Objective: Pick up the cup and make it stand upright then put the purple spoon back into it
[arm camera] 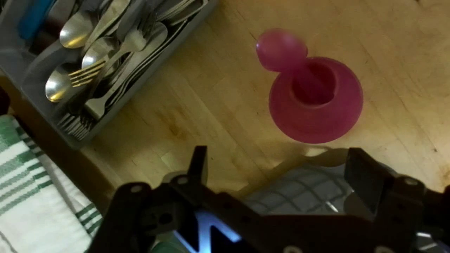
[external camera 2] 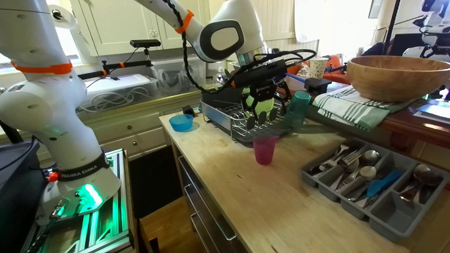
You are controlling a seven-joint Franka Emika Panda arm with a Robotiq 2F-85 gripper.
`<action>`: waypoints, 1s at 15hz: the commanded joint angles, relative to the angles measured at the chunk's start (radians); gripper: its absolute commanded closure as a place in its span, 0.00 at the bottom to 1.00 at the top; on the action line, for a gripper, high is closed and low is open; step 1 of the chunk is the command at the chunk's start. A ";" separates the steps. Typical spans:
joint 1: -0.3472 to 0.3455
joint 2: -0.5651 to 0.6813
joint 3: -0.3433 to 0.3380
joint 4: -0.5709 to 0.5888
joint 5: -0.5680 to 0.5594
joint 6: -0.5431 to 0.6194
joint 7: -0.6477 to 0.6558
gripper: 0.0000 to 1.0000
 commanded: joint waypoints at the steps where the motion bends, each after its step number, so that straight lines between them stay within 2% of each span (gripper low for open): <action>1: -0.006 -0.017 -0.013 -0.008 0.068 0.040 0.113 0.00; 3: -0.007 -0.023 -0.022 -0.002 0.070 0.039 0.205 0.00; 9: -0.009 -0.029 -0.054 0.040 -0.041 0.005 0.585 0.00; 12: -0.009 -0.027 -0.064 0.067 -0.105 -0.065 0.761 0.00; 15: -0.008 -0.027 -0.060 0.097 -0.071 -0.174 0.833 0.00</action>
